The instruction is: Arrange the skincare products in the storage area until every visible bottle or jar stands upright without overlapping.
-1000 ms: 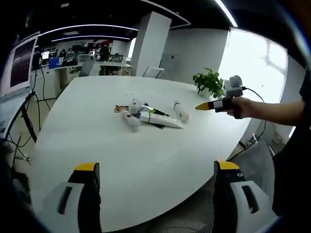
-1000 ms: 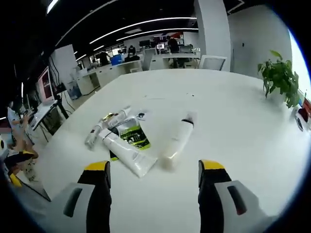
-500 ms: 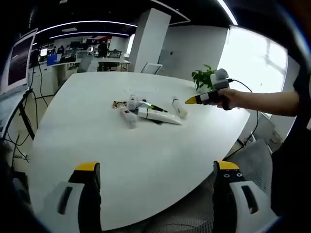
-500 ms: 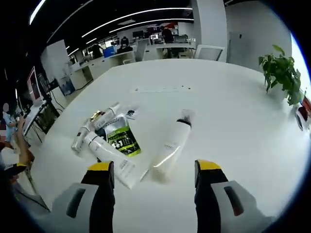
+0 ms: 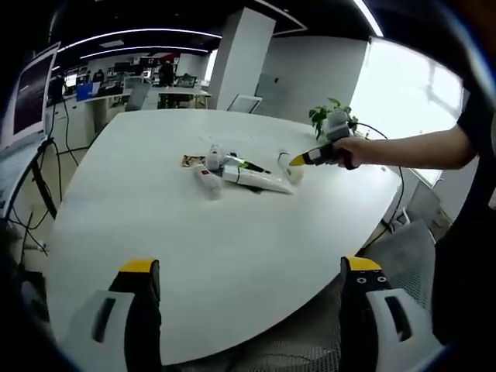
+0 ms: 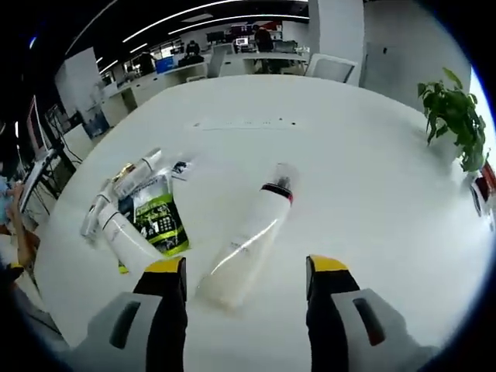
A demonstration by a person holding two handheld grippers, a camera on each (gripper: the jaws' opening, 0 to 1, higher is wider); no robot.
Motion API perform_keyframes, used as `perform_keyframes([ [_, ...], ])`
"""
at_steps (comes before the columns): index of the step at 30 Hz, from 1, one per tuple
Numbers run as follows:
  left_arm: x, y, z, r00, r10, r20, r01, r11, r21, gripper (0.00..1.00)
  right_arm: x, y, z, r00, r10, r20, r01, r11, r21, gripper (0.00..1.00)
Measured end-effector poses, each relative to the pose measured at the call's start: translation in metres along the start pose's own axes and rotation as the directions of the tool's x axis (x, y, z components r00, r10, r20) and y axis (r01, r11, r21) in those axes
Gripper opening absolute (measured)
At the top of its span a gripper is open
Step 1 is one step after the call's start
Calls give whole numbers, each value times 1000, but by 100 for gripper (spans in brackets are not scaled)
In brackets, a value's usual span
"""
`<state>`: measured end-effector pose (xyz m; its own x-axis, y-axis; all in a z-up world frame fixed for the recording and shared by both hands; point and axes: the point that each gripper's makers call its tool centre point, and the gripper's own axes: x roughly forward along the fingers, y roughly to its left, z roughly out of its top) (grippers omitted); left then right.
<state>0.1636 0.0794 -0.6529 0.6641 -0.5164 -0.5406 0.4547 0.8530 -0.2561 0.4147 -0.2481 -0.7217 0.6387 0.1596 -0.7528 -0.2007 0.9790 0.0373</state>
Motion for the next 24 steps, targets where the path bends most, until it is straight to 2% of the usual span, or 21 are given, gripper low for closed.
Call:
perform_keyframes([
  [6,0,4,-3,1000,3,-8,-3,1000,-4,90,18,-4,11,1000,-11,-14,11,1000,-12,57],
  [11,1,5,-5,1000,4,-13,-4,1000,-11,90,31,-4,19,1000,-23,-18,22,999,-26,57],
  [14,2,6,-6,1000,8,-18,-9,1000,-15,90,33,-4,20,999,-33,-26,33,999,1,56],
  [18,2,6,-7,1000,8,-21,-8,1000,-20,90,49,-13,22,997,-55,-54,55,998,-3,53],
  [21,3,3,-8,999,-6,-31,6,1000,-17,89,46,-13,17,994,-78,-77,80,997,18,50],
  [24,3,3,-9,999,-7,-37,7,1000,-12,89,51,-18,20,993,-81,-88,84,996,37,48],
])
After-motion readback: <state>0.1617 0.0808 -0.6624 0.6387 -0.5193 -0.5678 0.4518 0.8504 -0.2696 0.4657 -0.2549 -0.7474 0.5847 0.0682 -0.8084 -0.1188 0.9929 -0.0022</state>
